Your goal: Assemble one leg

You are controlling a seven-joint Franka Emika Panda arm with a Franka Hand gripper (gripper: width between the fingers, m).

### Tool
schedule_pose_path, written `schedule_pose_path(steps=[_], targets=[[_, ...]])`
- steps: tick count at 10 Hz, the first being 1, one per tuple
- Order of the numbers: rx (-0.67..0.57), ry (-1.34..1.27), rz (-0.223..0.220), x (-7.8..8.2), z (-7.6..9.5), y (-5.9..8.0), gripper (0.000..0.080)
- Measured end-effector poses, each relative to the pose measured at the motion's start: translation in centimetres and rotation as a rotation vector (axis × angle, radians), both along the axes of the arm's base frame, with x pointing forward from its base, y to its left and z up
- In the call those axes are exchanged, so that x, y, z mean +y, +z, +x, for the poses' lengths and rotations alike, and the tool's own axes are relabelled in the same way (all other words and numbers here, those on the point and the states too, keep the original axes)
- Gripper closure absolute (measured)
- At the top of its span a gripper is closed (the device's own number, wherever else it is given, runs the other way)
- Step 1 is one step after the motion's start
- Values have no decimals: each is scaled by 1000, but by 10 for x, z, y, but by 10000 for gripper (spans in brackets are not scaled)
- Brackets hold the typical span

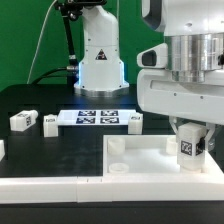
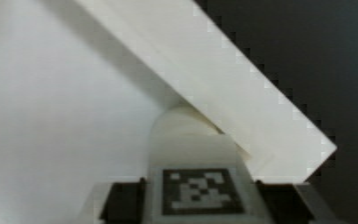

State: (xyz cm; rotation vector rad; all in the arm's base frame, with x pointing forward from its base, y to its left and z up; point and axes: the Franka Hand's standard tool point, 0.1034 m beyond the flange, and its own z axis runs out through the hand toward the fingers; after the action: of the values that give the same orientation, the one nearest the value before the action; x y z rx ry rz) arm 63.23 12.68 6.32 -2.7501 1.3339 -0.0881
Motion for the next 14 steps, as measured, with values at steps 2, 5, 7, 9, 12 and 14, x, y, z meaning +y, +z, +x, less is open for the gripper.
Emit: schedule_pose_path(steps=[2,5,7,9,12,14], targets=[[12,-209,20,2,1,0,508],[26,-385,62,1,2,0,508],[21,-319,56,1,2,0,268],[8,-147,41,1,2,1,175],[-14,210,4,1,2,1,155],[-19,411,-23,3,2,2,151]])
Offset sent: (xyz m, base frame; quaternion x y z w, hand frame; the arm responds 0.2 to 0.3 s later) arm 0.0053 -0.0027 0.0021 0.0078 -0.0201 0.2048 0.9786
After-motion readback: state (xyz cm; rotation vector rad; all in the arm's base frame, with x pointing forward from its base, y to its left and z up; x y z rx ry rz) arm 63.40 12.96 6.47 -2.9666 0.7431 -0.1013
